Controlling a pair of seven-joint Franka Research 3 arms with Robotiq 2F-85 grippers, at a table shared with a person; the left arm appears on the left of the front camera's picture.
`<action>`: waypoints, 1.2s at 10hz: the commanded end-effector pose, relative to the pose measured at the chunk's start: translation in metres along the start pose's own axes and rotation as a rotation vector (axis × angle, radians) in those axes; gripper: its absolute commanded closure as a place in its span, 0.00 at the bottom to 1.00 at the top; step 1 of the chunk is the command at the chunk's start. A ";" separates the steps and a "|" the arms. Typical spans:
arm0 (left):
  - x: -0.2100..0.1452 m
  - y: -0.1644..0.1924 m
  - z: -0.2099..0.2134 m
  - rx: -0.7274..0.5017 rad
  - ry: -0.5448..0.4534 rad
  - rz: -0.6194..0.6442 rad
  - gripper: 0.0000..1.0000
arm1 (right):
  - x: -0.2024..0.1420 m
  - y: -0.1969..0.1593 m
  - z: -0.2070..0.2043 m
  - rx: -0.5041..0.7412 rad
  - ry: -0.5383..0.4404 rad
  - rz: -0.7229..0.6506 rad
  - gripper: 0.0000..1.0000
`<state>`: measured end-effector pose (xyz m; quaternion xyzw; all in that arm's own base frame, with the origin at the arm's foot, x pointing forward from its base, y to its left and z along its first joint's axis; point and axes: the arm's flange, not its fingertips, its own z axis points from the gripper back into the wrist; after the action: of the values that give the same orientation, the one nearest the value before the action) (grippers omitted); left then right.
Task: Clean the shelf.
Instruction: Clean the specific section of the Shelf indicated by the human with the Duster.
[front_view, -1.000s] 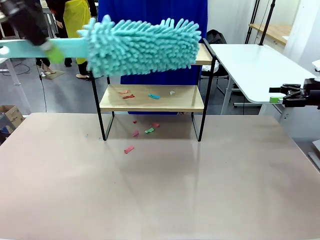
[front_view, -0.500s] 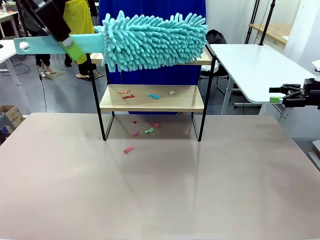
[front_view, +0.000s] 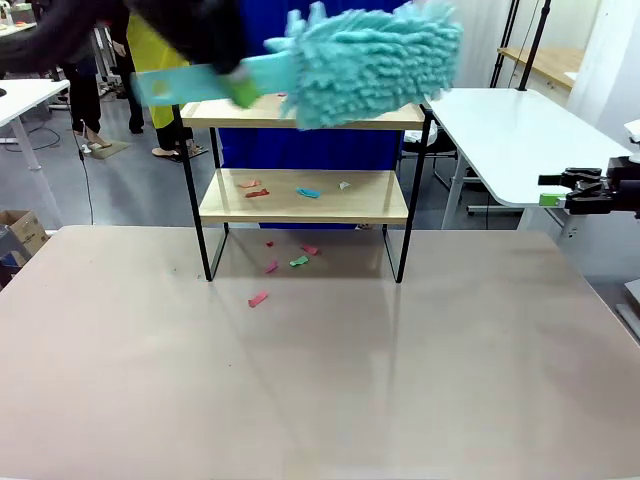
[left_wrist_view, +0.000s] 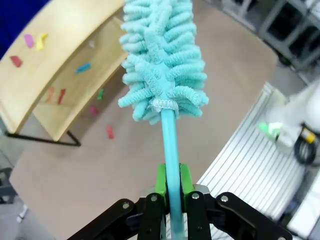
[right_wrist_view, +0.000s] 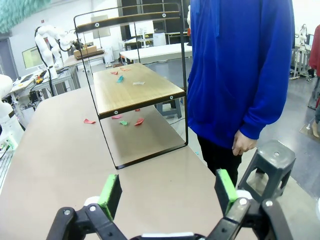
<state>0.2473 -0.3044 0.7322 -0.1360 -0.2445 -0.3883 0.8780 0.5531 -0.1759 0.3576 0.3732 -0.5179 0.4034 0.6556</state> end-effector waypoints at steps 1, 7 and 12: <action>0.051 -0.023 -0.018 0.098 -0.032 0.182 0.87 | 0.003 0.005 -0.002 -0.004 0.001 0.006 0.00; 0.135 -0.062 -0.076 0.297 -0.128 0.498 0.87 | 0.003 0.005 -0.002 -0.004 0.001 0.006 0.00; 0.147 -0.042 -0.136 0.275 -0.084 0.585 0.87 | 0.003 0.005 -0.002 -0.004 0.001 0.006 0.00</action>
<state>0.3412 -0.4765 0.6909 -0.0878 -0.2821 -0.0901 0.9511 0.5531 -0.1756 0.3574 0.3735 -0.5178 0.4033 0.6555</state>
